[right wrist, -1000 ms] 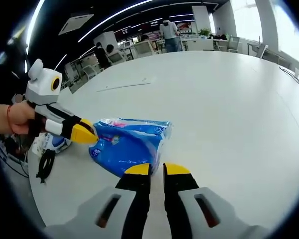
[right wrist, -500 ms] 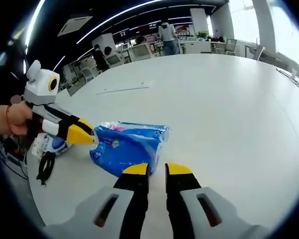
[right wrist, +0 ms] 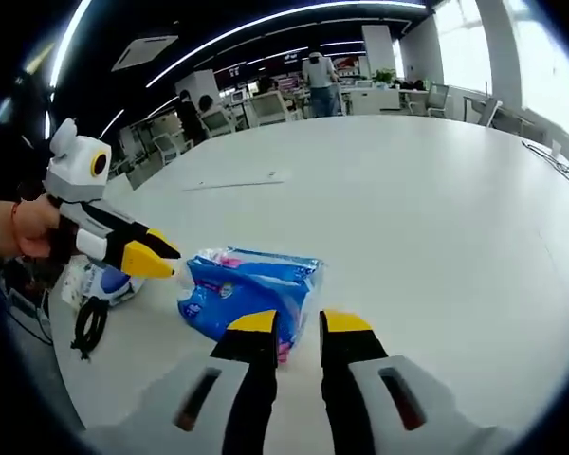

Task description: Arrange the tabletop items into an orderly group along one side of the table until the central work area is clear of visible clutter.

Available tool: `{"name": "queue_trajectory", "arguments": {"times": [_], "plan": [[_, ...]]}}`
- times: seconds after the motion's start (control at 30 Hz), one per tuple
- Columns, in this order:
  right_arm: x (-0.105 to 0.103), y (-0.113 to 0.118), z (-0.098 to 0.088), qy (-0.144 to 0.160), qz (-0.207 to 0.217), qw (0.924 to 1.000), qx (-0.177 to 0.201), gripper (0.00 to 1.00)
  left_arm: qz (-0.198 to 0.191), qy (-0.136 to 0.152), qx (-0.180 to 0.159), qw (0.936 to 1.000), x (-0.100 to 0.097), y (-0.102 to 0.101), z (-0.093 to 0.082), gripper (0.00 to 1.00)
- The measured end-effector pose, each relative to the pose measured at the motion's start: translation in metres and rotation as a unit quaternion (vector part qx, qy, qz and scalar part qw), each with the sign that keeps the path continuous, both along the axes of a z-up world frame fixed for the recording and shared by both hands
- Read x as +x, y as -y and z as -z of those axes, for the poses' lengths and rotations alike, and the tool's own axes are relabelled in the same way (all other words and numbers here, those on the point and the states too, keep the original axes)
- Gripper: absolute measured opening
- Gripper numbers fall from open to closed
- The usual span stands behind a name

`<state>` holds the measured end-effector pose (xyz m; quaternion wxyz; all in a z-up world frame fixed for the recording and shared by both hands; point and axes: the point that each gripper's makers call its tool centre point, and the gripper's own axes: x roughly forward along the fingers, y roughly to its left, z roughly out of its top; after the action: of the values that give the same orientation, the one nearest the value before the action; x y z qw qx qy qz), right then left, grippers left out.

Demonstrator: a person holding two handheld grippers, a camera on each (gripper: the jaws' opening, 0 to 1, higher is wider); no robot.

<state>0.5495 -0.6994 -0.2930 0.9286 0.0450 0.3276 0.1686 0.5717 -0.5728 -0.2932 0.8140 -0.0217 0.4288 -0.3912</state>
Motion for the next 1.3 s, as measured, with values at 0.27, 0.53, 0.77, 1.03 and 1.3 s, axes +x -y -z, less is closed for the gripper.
{"name": "queue_trajectory", "arguments": {"times": [0.27, 0.53, 0.77, 1.03, 1.3], "plan": [[0.000, -0.003, -0.016, 0.012, 0.000, 0.9999, -0.001, 0.16, -0.006, 0.012, -0.008, 0.9999, 0.003, -0.007, -0.017, 0.31], [0.001, -0.012, -0.032, 0.025, -0.005, 0.9997, -0.002, 0.18, -0.013, 0.025, -0.019, 0.9994, 0.005, -0.014, -0.038, 0.36], [0.001, -0.019, -0.045, 0.036, -0.010, 0.9993, -0.005, 0.19, -0.022, 0.037, -0.033, 0.9985, 0.007, -0.021, -0.056, 0.38], [0.002, -0.030, -0.060, 0.048, -0.014, 0.9987, -0.001, 0.19, -0.033, 0.046, -0.047, 0.9973, 0.008, -0.036, -0.077, 0.41], [-0.001, -0.044, -0.071, 0.057, -0.022, 0.9981, 0.004, 0.21, -0.044, 0.053, -0.048, 0.9964, 0.008, -0.054, -0.085, 0.42]]}}
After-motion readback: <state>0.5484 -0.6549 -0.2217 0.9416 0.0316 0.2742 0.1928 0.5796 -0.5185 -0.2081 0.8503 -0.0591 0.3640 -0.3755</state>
